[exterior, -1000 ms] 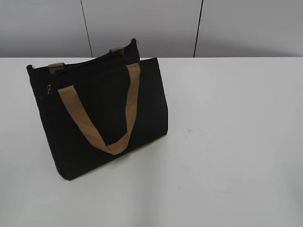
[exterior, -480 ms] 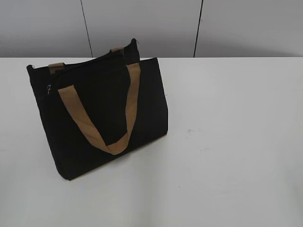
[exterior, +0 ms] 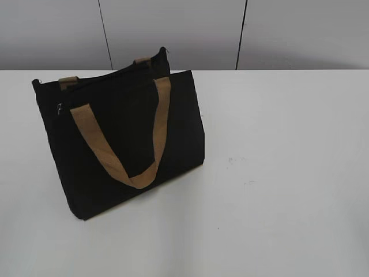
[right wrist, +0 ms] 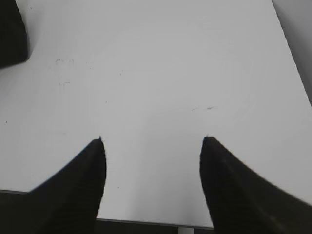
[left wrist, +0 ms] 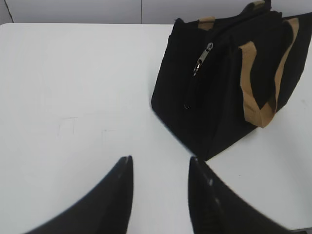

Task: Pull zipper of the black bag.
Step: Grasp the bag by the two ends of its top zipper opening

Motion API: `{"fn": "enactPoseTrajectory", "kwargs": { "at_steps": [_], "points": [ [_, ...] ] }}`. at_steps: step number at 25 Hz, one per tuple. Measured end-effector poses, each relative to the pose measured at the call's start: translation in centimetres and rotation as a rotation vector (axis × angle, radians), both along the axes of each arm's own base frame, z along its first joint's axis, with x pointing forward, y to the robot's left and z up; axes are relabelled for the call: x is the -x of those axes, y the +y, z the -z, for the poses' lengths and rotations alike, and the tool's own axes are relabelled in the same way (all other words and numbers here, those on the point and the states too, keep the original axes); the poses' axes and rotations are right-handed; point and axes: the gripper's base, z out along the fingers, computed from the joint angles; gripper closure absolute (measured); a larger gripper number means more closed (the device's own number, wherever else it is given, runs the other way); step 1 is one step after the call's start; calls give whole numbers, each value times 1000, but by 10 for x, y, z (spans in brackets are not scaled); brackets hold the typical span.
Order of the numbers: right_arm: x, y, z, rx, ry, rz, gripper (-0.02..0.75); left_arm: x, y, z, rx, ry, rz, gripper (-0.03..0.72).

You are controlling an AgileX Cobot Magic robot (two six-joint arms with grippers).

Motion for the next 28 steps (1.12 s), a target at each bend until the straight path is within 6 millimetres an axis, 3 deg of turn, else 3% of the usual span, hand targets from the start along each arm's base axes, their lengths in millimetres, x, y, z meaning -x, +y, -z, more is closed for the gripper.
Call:
{"fn": "enactPoseTrajectory", "kwargs": {
  "at_steps": [4, 9, 13, 23, 28],
  "points": [
    [0, 0, 0, 0, 0, 0, 263, -2, 0, 0, 0, 12, 0, 385],
    [0, 0, 0, 0, 0, 0, 263, -11, 0, 0, 1, 66, -1, 265],
    [0, 0, 0, -5, 0, 2, 263, -21, 1, 0, 3, 127, -1, 237],
    [0, 0, 0, -28, 2, 13, 263, -76, 3, 11, -23, 450, 9, 235],
    [0, 0, 0, -29, 2, 13, 263, -104, 7, 10, -45, 438, -22, 235]
  ]
}}
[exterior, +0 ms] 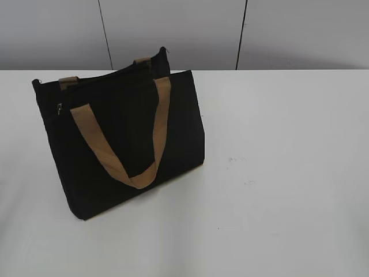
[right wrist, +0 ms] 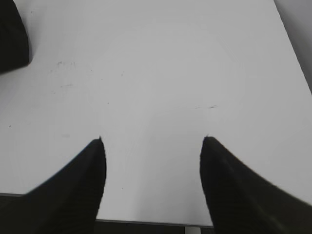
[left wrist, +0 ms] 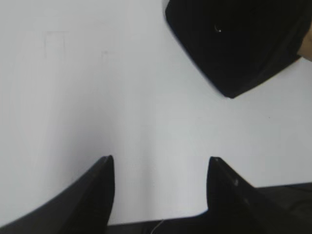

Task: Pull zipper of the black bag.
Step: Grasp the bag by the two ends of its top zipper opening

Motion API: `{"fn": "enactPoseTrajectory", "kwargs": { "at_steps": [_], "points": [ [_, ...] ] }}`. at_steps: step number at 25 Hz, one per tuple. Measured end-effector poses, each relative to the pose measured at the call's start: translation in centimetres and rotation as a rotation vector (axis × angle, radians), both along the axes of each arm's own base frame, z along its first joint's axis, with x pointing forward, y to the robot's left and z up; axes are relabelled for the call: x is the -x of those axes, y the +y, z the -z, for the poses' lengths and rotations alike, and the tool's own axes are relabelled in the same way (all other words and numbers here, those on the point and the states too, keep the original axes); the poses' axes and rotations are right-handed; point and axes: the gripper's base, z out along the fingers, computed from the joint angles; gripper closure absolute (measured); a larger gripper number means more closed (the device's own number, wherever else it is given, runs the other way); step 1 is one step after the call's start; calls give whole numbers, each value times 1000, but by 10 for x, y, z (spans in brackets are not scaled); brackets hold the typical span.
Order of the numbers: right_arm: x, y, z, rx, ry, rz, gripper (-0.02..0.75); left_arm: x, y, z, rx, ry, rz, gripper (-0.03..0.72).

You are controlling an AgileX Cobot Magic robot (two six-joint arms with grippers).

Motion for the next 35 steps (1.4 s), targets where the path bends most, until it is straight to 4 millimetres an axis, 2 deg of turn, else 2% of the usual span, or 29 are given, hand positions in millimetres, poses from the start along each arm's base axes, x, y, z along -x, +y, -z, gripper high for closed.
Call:
{"fn": "enactPoseTrajectory", "kwargs": {
  "at_steps": [5, 9, 14, 19, 23, 25, 31, 35],
  "points": [
    [0, 0, 0, 0, 0, 0, 263, -31, 5, -12, -32, -267, -38, 235],
    [0, 0, 0, 0, 0, 0, 263, -45, 6, -1, -123, -386, 24, 235],
    [0, 0, 0, 0, 0, 0, 263, -46, 4, 31, -93, -372, 32, 235],
    [0, 0, 0, 0, 0, 0, 263, -55, 6, 38, -95, -369, 7, 235],
    [0, 0, 0, 0, 0, 0, 263, -70, 6, 57, -77, -247, 0, 235],
    [0, 0, 0, 0, 0, 0, 263, -77, 6, 60, -77, -211, 6, 235],
    [0, 0, 0, 0, 0, 0, 263, -102, 2, 69, -114, -94, 139, 235],
    [0, 0, 0, 0, 0, 0, 263, -117, -11, 79, -68, -18, 344, 235]
  ]
}}
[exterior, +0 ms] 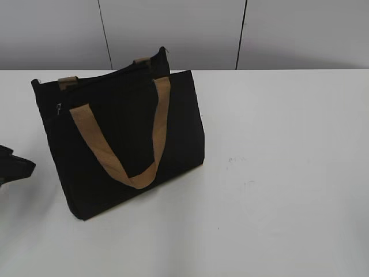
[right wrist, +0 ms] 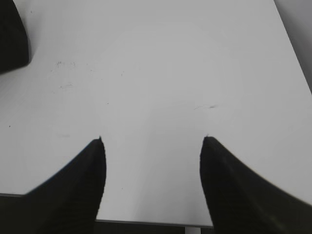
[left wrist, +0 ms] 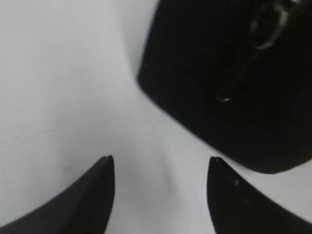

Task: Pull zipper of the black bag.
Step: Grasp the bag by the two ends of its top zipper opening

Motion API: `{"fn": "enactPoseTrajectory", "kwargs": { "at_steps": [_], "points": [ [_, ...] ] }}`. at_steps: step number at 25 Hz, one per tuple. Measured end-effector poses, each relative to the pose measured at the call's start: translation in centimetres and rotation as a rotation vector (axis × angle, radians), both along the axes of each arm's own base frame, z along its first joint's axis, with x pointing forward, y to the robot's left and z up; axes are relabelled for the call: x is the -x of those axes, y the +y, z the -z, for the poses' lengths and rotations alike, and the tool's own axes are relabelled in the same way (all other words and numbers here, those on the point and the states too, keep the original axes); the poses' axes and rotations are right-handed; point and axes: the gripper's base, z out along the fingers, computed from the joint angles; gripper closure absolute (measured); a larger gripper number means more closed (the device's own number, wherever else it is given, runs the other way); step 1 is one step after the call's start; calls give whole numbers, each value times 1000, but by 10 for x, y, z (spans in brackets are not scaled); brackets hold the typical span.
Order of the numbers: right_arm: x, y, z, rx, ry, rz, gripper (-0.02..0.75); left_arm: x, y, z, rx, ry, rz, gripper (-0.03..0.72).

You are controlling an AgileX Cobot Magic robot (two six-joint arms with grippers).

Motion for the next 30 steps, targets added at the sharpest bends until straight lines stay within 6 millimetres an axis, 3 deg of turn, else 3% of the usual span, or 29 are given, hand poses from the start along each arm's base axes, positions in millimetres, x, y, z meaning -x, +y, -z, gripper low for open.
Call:
{"fn": "enactPoseTrajectory", "kwargs": {
  "at_steps": [9, 23, 30],
  "points": [
    [0, 0, 0, 0, 0, 0, 263, -21, -13, 26, -27, -65, 307, 239],
    [0, 0, 0, 0, 0, 0, 263, -42, -21, 49, 75, -142, 331, 239],
    [0, 0, 0, 0, 0, 0, 263, -57, -23, 50, 107, -153, 341, 242]
  ]
}}
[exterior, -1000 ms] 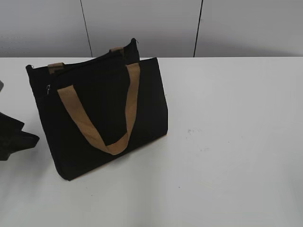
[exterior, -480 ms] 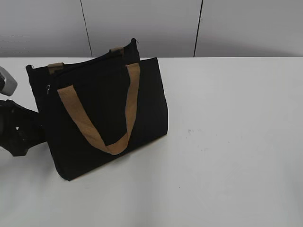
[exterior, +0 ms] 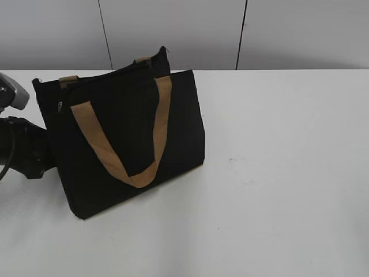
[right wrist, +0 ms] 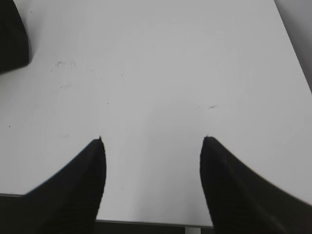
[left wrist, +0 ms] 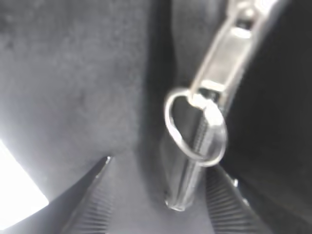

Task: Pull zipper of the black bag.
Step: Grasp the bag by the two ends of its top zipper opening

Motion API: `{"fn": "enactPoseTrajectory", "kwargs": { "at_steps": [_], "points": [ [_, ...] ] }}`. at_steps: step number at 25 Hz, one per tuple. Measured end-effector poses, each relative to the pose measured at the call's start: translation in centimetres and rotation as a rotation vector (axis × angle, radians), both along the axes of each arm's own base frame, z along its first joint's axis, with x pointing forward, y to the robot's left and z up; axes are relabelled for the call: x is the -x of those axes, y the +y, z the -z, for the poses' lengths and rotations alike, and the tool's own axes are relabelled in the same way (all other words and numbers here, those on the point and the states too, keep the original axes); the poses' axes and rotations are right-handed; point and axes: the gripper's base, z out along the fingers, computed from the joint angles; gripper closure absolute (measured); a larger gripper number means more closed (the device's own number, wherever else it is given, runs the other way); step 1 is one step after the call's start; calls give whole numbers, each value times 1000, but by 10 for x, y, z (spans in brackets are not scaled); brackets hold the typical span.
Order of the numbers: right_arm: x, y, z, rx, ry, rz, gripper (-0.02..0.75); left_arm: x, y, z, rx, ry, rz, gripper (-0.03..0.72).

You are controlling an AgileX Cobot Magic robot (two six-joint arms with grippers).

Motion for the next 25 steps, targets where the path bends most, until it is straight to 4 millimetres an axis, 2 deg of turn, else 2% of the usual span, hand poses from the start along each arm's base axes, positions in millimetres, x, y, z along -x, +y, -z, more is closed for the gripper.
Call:
{"fn": "enactPoseTrajectory", "kwargs": {
  "at_steps": [2, 4, 11, 12, 15, 18, 23, 25],
  "points": [
    [0, 0, 0, 0, 0, 0, 263, -1, 0, 0, 0, 1, 0, 265],
    [0, 0, 0, 0, 0, 0, 263, -1, 0, 0, 0, 0, 0, 321],
    [0, 0, 0, 0, 0, 0, 263, -2, 1, 1, -10, 1, -7, 630],
    [0, 0, 0, 0, 0, 0, 263, -2, 1, 1, -13, 2, -8, 655],
    [0, 1, 0, -15, -1, -10, 263, -2, 3, -4, -31, -16, -21, 677],
    [-3, 3, 0, -13, 18, -33, 263, 0, 5, -17, -51, -64, -33, 678],
    [-23, 2, -2, 51, 142, -85, 263, 5, 7, -44, -76, -166, -59, 678],
    [-33, 2, -10, 71, 175, -102, 263, 9, 7, -56, -76, -214, -62, 678]
  ]
}}
